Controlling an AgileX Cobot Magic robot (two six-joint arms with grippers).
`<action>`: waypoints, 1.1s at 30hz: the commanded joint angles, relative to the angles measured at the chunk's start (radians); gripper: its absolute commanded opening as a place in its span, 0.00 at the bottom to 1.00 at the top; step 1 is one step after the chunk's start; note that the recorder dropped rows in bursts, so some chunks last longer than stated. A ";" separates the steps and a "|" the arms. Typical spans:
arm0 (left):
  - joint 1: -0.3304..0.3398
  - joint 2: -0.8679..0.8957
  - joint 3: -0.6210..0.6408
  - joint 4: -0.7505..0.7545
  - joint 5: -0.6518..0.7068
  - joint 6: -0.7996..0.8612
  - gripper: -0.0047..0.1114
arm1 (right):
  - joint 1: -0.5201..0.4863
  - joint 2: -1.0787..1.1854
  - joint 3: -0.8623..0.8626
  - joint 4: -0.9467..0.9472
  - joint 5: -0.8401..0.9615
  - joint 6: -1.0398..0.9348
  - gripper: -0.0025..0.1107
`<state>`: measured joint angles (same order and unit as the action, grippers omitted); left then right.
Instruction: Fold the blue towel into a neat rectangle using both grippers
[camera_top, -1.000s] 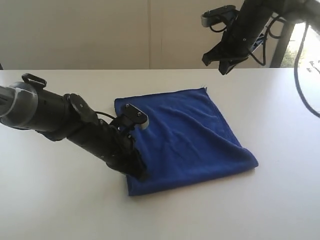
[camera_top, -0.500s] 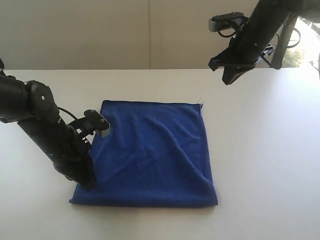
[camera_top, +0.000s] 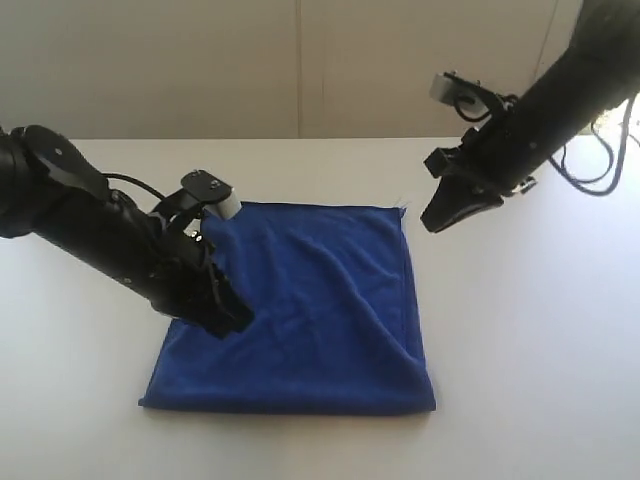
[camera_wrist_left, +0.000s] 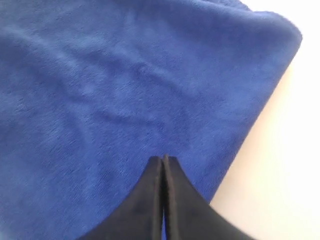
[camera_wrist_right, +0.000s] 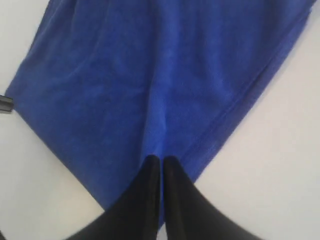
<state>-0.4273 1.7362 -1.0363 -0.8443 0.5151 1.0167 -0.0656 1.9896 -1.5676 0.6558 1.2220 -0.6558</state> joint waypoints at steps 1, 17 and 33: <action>-0.004 0.054 0.004 -0.183 0.035 0.149 0.04 | -0.016 0.021 0.114 0.107 -0.002 -0.077 0.18; -0.004 0.228 0.004 -0.186 0.105 0.170 0.04 | -0.007 0.152 0.150 0.163 -0.097 -0.082 0.34; -0.004 0.254 0.004 -0.154 0.107 0.166 0.04 | 0.031 0.199 0.150 0.156 -0.141 -0.005 0.34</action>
<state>-0.4273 1.9731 -1.0399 -1.0312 0.6116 1.1839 -0.0376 2.1897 -1.4229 0.8075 1.1077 -0.6786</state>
